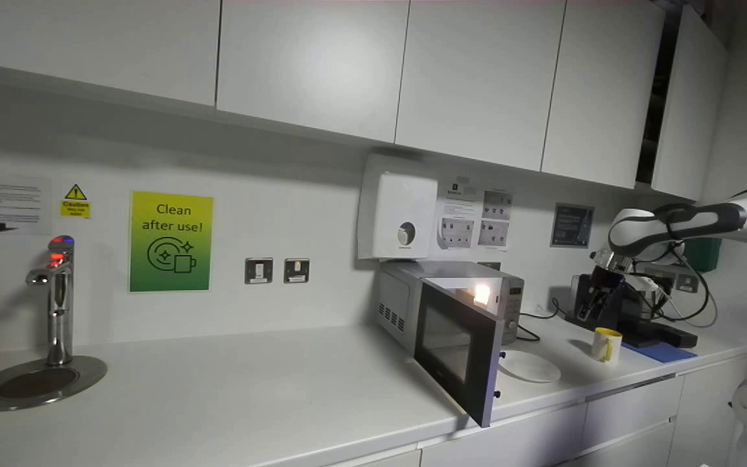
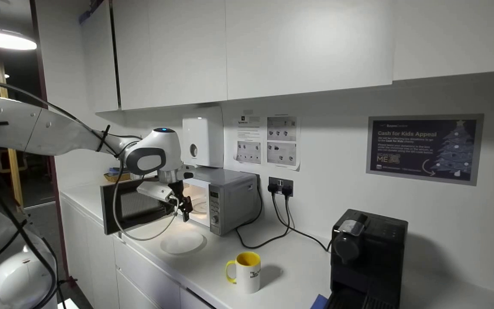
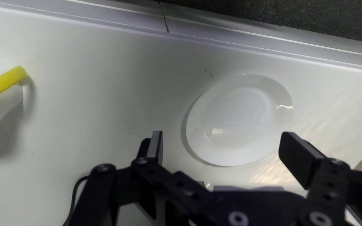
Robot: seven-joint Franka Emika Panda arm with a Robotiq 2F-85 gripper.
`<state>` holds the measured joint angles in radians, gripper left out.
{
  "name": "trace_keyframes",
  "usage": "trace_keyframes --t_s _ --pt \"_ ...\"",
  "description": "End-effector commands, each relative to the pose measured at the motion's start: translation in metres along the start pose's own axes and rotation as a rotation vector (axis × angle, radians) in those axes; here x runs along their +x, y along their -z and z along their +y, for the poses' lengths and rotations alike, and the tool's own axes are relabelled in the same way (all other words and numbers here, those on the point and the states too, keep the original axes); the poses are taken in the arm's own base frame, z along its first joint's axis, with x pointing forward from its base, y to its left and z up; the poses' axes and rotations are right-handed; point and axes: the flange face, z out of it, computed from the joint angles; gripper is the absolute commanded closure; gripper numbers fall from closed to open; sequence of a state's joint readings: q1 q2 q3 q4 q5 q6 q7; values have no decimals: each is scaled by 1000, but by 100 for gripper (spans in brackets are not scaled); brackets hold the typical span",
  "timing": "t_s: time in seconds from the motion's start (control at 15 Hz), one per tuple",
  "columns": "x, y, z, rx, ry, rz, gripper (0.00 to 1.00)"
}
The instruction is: Remove the mug from the microwave and put it on the right side of the counter.
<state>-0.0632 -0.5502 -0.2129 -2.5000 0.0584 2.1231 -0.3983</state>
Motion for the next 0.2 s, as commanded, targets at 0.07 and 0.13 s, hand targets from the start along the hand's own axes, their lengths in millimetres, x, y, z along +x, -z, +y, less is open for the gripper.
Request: trace_keyframes --t_s 0.07,0.13 --pt "0 1 0 0 0 -1 0" --pt "0 1 0 0 0 -1 0"
